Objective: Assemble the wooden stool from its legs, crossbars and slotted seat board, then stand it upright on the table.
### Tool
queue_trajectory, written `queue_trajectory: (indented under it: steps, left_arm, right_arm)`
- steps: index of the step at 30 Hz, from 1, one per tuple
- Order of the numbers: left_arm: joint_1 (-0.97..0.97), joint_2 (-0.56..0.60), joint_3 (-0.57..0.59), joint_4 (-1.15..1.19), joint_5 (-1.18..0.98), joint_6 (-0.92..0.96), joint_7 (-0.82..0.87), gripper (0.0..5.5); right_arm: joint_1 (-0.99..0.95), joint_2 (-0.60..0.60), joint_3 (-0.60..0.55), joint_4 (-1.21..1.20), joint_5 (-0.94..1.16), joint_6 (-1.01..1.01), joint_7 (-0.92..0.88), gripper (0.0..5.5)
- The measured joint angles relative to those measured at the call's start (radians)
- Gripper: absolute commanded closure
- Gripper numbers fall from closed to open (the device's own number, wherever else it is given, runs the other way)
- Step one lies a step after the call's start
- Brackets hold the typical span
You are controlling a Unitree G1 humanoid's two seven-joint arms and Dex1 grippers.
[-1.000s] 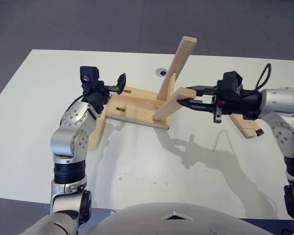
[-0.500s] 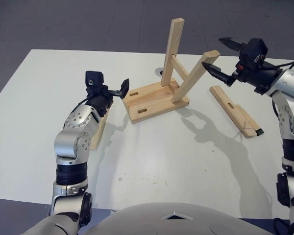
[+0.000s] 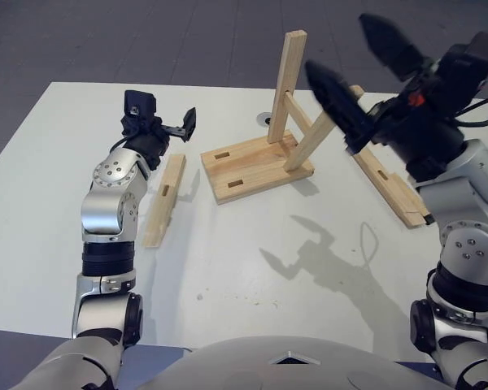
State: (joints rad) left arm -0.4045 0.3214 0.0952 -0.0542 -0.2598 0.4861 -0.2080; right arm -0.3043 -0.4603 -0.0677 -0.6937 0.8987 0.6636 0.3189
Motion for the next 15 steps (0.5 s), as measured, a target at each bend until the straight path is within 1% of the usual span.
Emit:
queue_trajectory:
  steps: [2, 3, 5, 8, 11, 13, 15]
  left_arm:
    - [0.008, -0.009, -0.001, -0.001, 0.001, 0.0, 0.0, 0.1]
    - [0.009, -0.018, -0.004, -0.001, 0.002, 0.0, 0.0, 0.1]
    - [0.011, -0.027, -0.006, -0.001, 0.003, 0.0, 0.0, 0.1]
    - [0.014, -0.029, -0.006, -0.002, 0.004, 0.0, 0.0, 0.1]
    - [0.024, -0.034, -0.006, -0.006, 0.006, 0.0, 0.001, 0.1]
    - [0.04, -0.039, -0.007, -0.021, 0.011, 0.0, 0.005, 0.1]
    - [0.054, -0.044, -0.012, -0.034, 0.02, 0.001, 0.007, 0.1]
  right_arm:
    - [0.049, 0.021, 0.065, 0.032, -0.043, 0.04, -0.04, 0.11]
    - [0.067, 0.031, 0.08, 0.07, -0.066, 0.051, -0.062, 0.11]
    - [0.084, 0.039, 0.074, 0.164, -0.115, 0.054, -0.091, 0.11]
    - [0.059, 0.034, 0.011, 0.325, -0.212, -0.031, -0.094, 0.11]
    - [0.011, -0.02, -0.073, 0.477, -0.406, -0.225, -0.128, 0.11]
    - [-0.007, -0.052, -0.115, 0.524, -0.513, -0.345, -0.148, 0.11]
    - [-0.01, -0.046, -0.126, 0.523, -0.533, -0.393, -0.146, 0.11]
